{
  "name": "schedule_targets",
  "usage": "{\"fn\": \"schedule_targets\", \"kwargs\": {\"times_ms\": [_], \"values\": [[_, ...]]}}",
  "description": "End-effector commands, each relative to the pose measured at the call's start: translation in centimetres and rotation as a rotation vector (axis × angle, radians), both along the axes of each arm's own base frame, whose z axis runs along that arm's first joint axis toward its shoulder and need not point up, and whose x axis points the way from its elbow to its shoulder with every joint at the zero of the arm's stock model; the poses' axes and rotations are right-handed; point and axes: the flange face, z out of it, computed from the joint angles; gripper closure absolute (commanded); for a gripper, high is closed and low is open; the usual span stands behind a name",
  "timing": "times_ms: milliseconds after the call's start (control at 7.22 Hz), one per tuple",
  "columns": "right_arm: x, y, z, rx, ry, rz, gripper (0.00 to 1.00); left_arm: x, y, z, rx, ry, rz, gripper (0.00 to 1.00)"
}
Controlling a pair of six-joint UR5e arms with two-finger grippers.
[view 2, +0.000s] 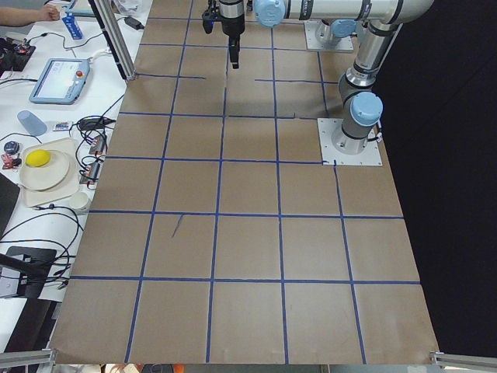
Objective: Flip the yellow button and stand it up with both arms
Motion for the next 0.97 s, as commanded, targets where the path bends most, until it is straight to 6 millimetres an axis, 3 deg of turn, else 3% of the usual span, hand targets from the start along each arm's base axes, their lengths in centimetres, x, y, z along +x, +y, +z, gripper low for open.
{"fn": "schedule_targets", "kwargs": {"times_ms": [0, 831], "values": [[-0.18, -0.64, -0.47, -0.005, 0.04, 0.009, 0.0, 0.24, 0.27, -0.06, 0.014, -0.017, 0.0, 0.0], [-0.18, -0.65, -0.53, -0.005, 0.04, 0.009, 0.0, 0.58, 0.18, -0.22, 0.019, -0.043, -0.001, 0.0]]}}
